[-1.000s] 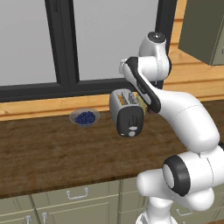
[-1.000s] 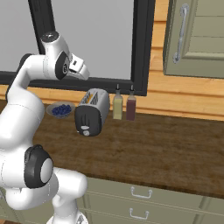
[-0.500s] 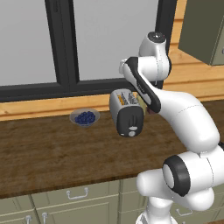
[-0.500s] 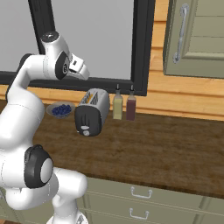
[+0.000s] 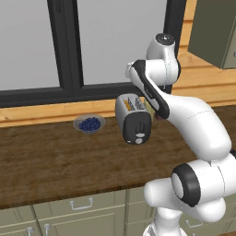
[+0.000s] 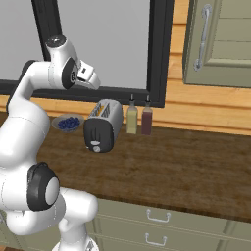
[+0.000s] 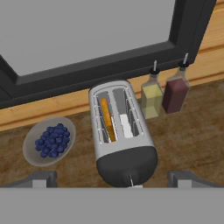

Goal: Start the toaster. Once the lever pops up, take the bread to the plate on the dining counter.

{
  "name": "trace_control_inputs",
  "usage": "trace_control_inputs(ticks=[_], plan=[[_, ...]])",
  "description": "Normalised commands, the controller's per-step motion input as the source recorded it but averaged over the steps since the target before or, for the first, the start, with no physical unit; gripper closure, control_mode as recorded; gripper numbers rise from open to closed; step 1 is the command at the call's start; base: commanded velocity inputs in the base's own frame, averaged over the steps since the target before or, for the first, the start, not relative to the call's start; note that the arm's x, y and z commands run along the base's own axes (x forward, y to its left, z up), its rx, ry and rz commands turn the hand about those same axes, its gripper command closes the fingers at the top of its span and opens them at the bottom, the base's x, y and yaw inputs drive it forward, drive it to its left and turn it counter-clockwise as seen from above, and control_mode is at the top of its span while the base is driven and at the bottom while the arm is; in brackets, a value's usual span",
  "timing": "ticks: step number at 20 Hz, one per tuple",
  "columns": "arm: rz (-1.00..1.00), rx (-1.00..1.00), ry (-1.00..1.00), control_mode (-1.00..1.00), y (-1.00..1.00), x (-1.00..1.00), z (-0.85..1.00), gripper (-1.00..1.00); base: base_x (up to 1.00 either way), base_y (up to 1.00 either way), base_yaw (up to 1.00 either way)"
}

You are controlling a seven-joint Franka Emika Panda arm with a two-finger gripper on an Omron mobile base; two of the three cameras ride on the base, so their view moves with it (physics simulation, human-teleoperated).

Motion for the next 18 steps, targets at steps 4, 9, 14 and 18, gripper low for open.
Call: trace_control_inputs(ticks=[4, 9, 14, 18], plan=[[0.0, 0.0, 0.0, -1.0, 0.0, 0.0, 0.0, -1.0, 0.0, 0.0, 0.0], [0.0, 0.0, 0.0, -1.0, 0.0, 0.0, 0.0, -1.0, 0.0, 0.0, 0.0], [0.0, 0.0, 0.0, -1.0, 0.0, 0.0, 0.0, -1.0, 0.0, 0.0, 0.0], [0.0, 0.0, 0.0, -1.0, 0.0, 0.0, 0.0, -1.0, 0.0, 0.0, 0.0]])
